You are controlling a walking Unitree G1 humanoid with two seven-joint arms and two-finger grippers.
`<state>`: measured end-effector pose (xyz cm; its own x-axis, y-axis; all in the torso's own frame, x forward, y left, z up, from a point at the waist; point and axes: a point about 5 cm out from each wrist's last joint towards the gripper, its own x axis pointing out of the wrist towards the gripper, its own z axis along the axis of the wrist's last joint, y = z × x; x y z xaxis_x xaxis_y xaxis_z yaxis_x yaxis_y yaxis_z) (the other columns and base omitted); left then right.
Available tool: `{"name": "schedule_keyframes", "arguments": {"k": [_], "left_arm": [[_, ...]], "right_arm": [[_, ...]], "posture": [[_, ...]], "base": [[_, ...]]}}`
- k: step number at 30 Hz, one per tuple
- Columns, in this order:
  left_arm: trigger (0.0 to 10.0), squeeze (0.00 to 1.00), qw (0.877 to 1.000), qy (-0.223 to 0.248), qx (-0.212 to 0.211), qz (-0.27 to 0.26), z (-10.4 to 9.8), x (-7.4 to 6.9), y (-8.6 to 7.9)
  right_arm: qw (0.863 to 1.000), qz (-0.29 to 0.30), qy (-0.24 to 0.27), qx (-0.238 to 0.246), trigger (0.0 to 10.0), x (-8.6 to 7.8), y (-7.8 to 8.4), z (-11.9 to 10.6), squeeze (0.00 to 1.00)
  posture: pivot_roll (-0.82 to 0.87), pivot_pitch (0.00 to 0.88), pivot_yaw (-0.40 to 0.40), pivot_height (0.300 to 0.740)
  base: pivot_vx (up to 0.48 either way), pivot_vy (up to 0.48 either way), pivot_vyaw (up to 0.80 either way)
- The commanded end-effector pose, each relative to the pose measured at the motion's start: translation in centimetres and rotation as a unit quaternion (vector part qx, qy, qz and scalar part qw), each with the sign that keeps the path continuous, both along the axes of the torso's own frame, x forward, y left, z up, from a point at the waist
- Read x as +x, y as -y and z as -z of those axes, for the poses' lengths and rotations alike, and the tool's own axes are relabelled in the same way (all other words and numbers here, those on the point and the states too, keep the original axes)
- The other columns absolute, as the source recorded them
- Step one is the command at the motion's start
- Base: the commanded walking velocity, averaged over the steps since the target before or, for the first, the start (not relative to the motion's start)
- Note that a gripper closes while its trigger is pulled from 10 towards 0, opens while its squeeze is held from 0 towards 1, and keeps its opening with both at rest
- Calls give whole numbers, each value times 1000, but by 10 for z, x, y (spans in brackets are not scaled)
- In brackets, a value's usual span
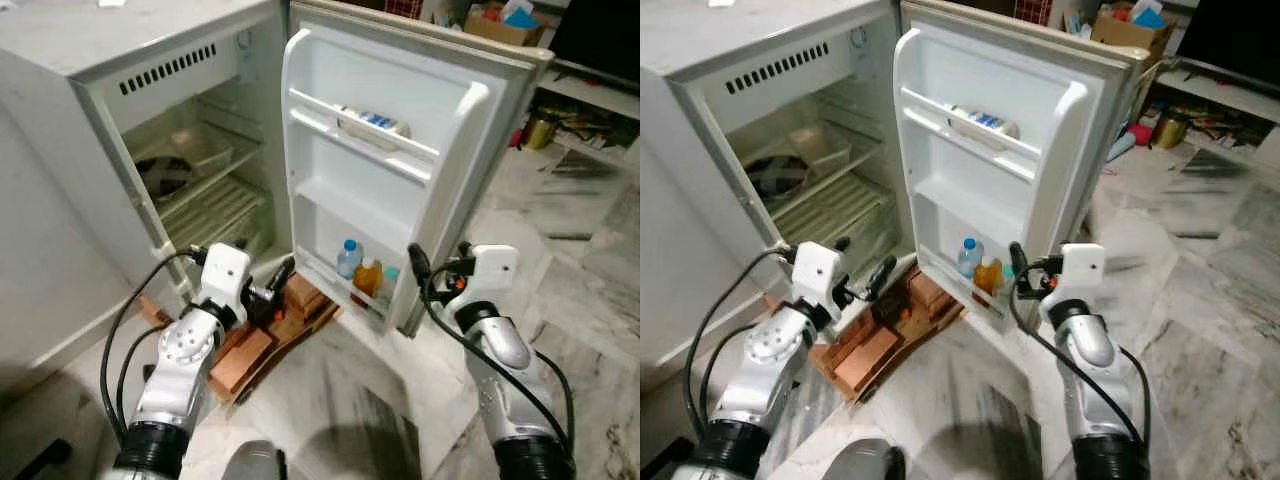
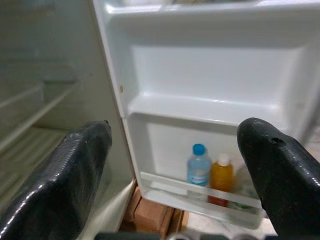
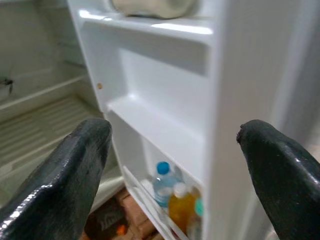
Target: Restocking fridge
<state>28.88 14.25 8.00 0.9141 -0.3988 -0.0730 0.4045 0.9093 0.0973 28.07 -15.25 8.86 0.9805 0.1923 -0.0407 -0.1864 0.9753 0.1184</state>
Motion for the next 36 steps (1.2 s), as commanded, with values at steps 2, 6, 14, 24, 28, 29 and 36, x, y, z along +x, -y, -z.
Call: {"name": "schedule_keyframes", "arguments": {"k": [2,6,14,24,28,29,36], "left_arm": [[10000,0,1000,9,3,19,-5,10,13],[10000,0,999,10,3,31,-5,14,21],[10000,0,998,12,2,56,-6,22,39],[10000,0,999,12,-2,49,-3,27,40],[10000,0,999,21,-11,45,-6,24,36],[10000,0,999,23,-8,44,-6,22,34],[10000,0,1000,-1,13,-8,11,-11,-8]], "right_arm": [[1000,19,11,-14,10000,-3,12,-5,0],[999,23,13,-18,10000,-3,13,-6,0],[999,27,19,-36,10000,-1,16,-7,0],[998,33,27,-49,10000,1,17,-9,0],[998,32,29,-50,10000,2,14,-9,0],[998,32,30,-51,10000,2,14,-9,0],[997,35,31,-57,10000,2,12,-6,0]], "posture": [[38,15,-40,740],[33,14,-42,740],[26,11,-45,740],[27,8,-47,740],[27,4,-44,740],[28,5,-43,740],[57,14,-46,740]], "base": [[480,0,0],[480,0,0],[480,0,0],[477,0,0],[113,0,0],[0,0,0],[0,0,0]]}}
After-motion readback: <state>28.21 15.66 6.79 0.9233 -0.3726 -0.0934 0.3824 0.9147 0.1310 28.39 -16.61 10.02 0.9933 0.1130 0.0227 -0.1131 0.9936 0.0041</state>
